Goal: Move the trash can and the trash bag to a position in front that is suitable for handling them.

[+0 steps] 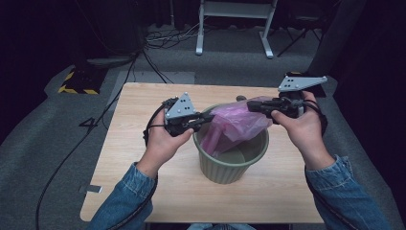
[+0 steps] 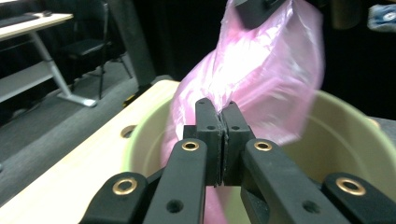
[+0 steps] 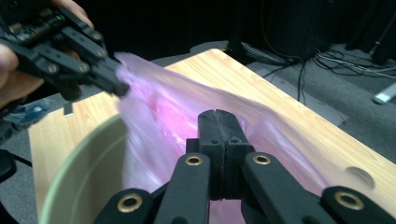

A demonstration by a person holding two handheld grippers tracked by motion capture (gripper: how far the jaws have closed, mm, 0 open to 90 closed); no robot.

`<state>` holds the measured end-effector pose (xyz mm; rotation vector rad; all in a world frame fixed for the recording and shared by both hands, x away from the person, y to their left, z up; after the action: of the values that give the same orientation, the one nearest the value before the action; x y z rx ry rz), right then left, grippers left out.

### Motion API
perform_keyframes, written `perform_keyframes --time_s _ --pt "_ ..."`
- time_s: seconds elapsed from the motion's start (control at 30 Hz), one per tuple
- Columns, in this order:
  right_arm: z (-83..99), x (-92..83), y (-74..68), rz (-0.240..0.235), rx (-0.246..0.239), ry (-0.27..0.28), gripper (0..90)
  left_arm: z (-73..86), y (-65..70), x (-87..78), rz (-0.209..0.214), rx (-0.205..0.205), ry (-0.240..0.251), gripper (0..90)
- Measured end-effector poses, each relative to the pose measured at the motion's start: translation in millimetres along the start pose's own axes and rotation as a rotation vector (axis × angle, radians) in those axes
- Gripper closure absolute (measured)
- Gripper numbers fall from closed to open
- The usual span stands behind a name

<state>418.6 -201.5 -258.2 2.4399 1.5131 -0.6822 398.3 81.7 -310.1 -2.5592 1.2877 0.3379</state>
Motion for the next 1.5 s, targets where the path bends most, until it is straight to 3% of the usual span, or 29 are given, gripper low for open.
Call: perform_keyframes --time_s 0.17,0.53,0.73,0.83,0.9,0.97,1.13,1.23,1.3,1.37,1.43,1.5 --pt "11.5 -13.6 13.4 0.035 0.028 -0.018 90.0 8.7 -17.1 -9.5 -0.057 -0.038 -0.021 88.9" --pt "51.7 -48.9 33.8 0.088 0.109 -0.046 90.0 21.1 -30.8 -33.3 -0.116 -0.060 -0.055 89.0" --pt "72.3 -56.1 28.9 0.090 0.115 -0.082 90.0 26.2 -19.5 -40.5 -0.087 -0.039 -0.072 88.9" --pt "85.4 -61.8 18.9 0.088 0.102 -0.095 90.0 29.5 -9.4 -52.1 -0.057 -0.035 -0.066 88.9" --pt "90.8 -65.3 12.7 0.083 0.098 -0.094 90.0 32.2 -6.2 -59.9 -0.065 -0.030 -0.069 89.0" --pt "97.4 -71.9 5.6 0.105 0.079 -0.100 90.0 36.5 -5.6 -67.3 -0.067 -0.044 -0.071 89.1" --pt "107.4 -78.1 1.0 0.093 0.103 -0.101 90.0 42.4 -4.5 -71.3 -0.061 -0.055 -0.071 89.1" --pt "109.1 -81.2 -3.1 0.096 0.096 -0.099 90.0 44.2 -7.2 -74.9 -0.082 -0.066 -0.061 89.0" --pt "110.0 -83.6 -2.7 0.107 0.096 -0.094 90.0 46.2 -12.8 -78.3 -0.092 -0.094 -0.050 88.8" --pt "112.8 -84.2 -0.3 0.099 0.112 -0.088 90.0 47.3 -15.6 -79.2 -0.099 -0.114 -0.044 86.7" --pt "115.0 -82.4 -0.7 0.092 0.116 -0.089 89.8 45.3 -14.3 -77.7 -0.084 -0.102 -0.036 84.1" --pt "113.5 -79.9 -5.2 0.081 0.104 -0.075 78.9 40.4 -10.8 -75.1 -0.073 -0.080 -0.008 72.4"
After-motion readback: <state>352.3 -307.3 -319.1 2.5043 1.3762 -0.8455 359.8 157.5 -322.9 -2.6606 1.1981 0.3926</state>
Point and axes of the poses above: each handheld gripper's, and its own axes: x roughly forward along the jaws, z roughly out of its underside, y roughly to its right, the point moved 2 cm from there along x, roughly forward along the jaws, and after that the axes turned 6 degrees about -z, right-handed, at the moved point
